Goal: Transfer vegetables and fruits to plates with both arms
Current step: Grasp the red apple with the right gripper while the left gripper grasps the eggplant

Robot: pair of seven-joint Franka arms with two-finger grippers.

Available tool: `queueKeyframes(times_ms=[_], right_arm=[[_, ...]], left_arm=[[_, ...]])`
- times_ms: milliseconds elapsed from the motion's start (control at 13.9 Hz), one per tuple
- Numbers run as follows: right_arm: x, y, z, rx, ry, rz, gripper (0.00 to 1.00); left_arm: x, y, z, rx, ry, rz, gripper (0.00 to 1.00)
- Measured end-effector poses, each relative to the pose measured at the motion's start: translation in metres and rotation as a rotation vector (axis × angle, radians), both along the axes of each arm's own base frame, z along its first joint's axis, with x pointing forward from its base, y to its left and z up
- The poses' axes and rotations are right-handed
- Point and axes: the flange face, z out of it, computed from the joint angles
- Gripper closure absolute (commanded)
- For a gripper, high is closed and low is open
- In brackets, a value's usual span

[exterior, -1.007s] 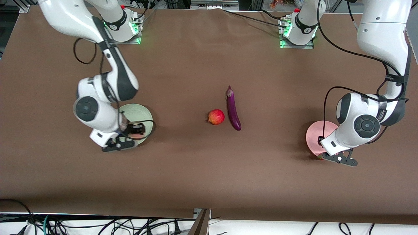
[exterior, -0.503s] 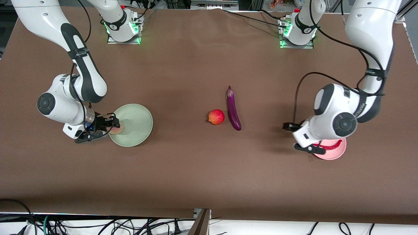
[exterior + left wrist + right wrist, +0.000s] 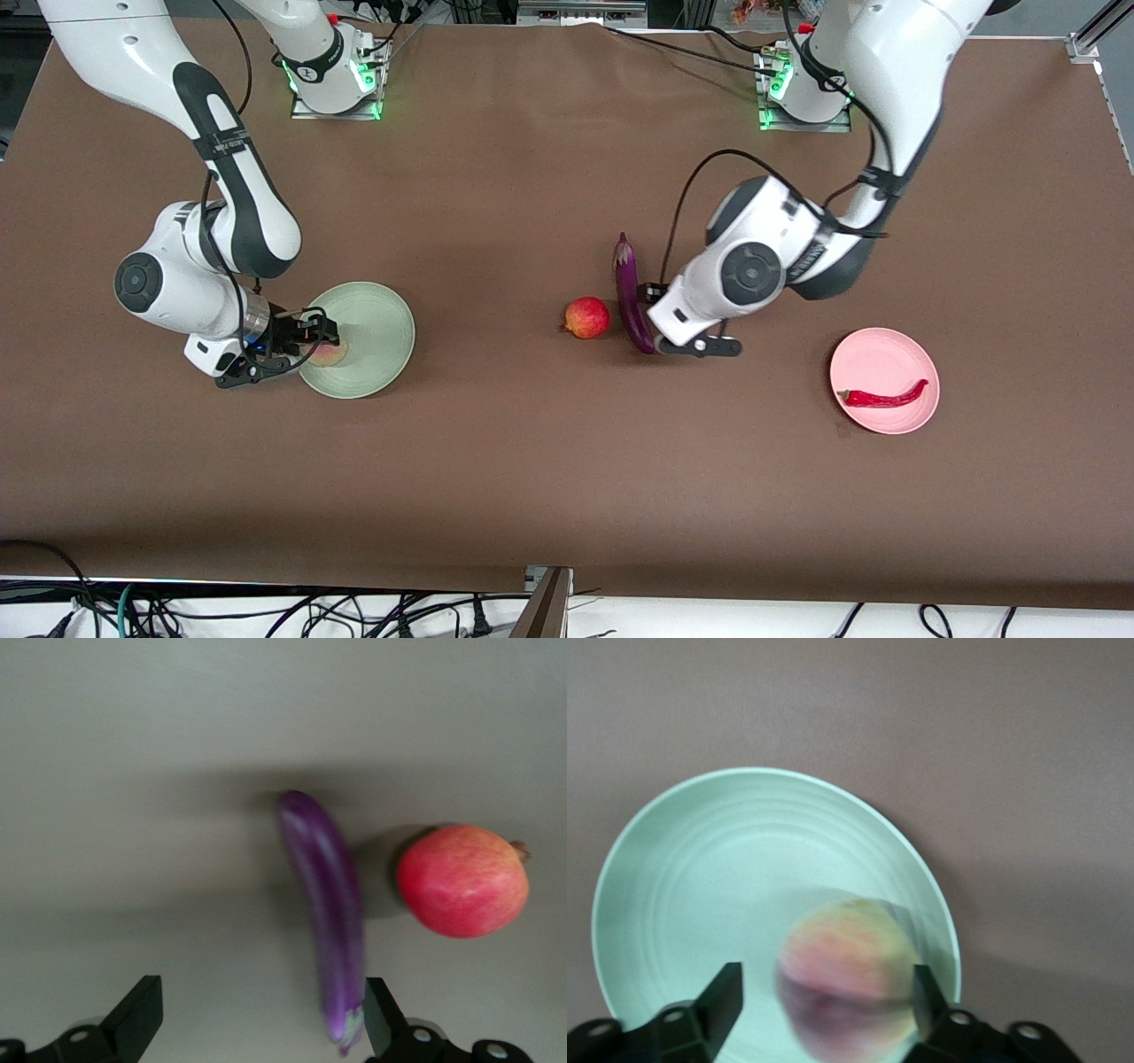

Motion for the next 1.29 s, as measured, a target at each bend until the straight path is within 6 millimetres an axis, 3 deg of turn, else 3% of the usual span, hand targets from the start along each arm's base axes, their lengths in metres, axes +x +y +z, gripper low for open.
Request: queueKeyframes(times_ms=[216, 288, 359, 431, 575, 647, 719, 863, 1007, 1150, 1294], right_arm=[[0.004, 0.059, 0.023, 0.009, 0.023, -0.102, 0.00], [0.004, 0.083, 0.035, 0.011, 0.047, -0.149, 0.00], [0.004, 0.108, 0.049, 0.011, 0.064, -0.193, 0.00], [0.003, 0.132, 0.062, 0.013, 0.071, -0.234, 0.00], [-0.005, 0.179, 0.077, 0.016, 0.078, -0.312, 0.00], [-0.010, 0.201, 0.080, 0.017, 0.083, -0.352, 0.00], [-0.016, 0.223, 0.082, 0.018, 0.091, -0.393, 0.00], [-0.027, 0.273, 0.081, 0.018, 0.109, -0.473, 0.00], [-0.039, 0.322, 0.071, 0.018, 0.126, -0.544, 0.00], [-0.047, 0.359, 0.059, 0.034, 0.126, -0.614, 0.00], [-0.054, 0.384, 0.043, 0.045, 0.121, -0.682, 0.00]], left_arm=[[-0.039, -0.024, -0.054, -0.026, -0.031, 0.019, 0.00], [-0.048, -0.027, -0.066, -0.026, -0.023, 0.018, 0.11], [-0.052, -0.030, -0.074, -0.028, -0.020, 0.021, 0.31], [-0.055, -0.033, -0.081, -0.037, -0.025, 0.023, 0.36], [-0.059, -0.036, -0.097, -0.043, -0.023, 0.018, 0.79], [-0.060, -0.035, -0.103, -0.039, -0.024, 0.012, 0.91], [-0.058, -0.033, -0.103, -0.035, -0.027, 0.010, 0.93], [-0.049, -0.029, -0.095, -0.035, -0.041, 0.016, 0.94], [-0.034, -0.012, -0.071, -0.006, -0.033, 0.028, 0.94], [-0.011, 0.025, -0.027, 0.038, -0.024, 0.021, 0.94], [0.012, 0.081, 0.018, 0.069, -0.004, -0.038, 0.92]])
